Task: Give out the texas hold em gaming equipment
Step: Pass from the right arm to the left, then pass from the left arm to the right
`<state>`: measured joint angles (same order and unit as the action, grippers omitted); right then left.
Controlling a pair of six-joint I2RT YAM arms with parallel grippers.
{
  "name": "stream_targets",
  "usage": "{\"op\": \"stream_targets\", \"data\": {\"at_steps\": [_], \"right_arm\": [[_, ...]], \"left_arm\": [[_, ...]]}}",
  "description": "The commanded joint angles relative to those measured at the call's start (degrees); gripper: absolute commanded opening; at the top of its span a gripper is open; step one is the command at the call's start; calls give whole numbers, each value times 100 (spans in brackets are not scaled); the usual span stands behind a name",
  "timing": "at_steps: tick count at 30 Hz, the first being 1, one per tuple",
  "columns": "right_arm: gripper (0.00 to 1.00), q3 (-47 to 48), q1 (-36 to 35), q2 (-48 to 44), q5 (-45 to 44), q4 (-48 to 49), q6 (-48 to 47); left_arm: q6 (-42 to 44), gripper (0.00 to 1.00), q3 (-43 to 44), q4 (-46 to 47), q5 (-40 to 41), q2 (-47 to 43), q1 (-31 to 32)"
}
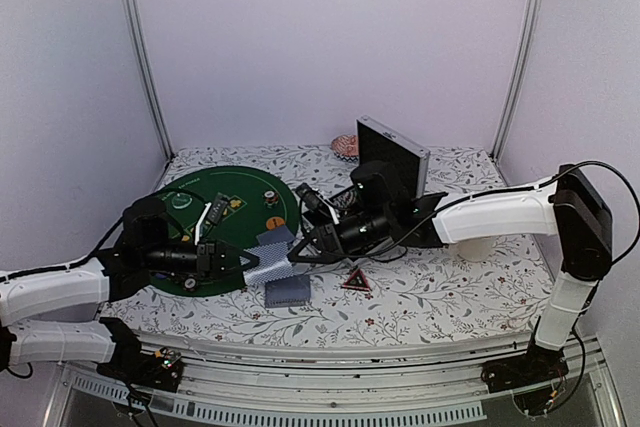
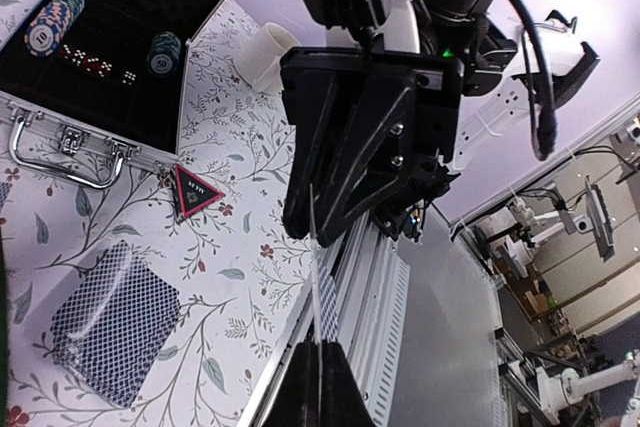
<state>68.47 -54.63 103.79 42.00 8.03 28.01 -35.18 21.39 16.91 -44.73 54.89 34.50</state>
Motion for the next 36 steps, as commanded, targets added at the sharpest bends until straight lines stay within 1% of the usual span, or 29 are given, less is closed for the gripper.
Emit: {"op": "stream_targets", "data": {"at_steps": [1,3,5,10,11,13,14,15,18,19,21,23,24,26,29,31,36], "right_arm": [[15,-136,-25,-149,129,259,-25],[18,-152,-45,-100,255,457,78],[26,-112,-97,-53,282,511,109],[40,-76,-187,17,441,780,146],[42,-59,-201,35,465,795,137],[42,-9,-200,71,493,796,126],[42,12,-206,82,500,792,126],[36,24,-206,85,495,795,119],[9,35,-205,81,485,782,110],[4,35,-206,76,485,779,109],[2,35,-199,39,499,787,87],[2,-17,-168,-47,494,837,79],[2,-66,-143,-115,484,904,95],[2,-185,-87,-226,468,1035,140],[2,-289,-55,-335,475,1218,216],[2,-284,-56,-334,512,1256,237],[2,-290,-49,-335,537,1322,271]], "left_arm": [[45,0,-65,249,-25,-201,56],[55,0,-54,255,-14,-207,71],[71,0,-42,265,-26,-164,86],[81,0,-45,272,-36,-128,103],[88,0,-41,273,-42,-132,116],[92,0,-44,281,-53,-130,125],[97,0,-45,278,-53,-128,122],[105,0,-36,278,-69,-137,126],[88,0,-37,330,-180,-148,138],[82,0,-30,354,-239,-148,143],[74,0,-27,357,-289,-161,151],[49,19,-53,336,-247,-189,156],[30,25,-88,362,-232,-236,154],[-35,30,-220,499,-145,-376,153],[-122,31,-356,743,45,-588,154],[-172,29,-372,851,78,-632,153],[-130,13,-287,718,9,-507,162]]}}
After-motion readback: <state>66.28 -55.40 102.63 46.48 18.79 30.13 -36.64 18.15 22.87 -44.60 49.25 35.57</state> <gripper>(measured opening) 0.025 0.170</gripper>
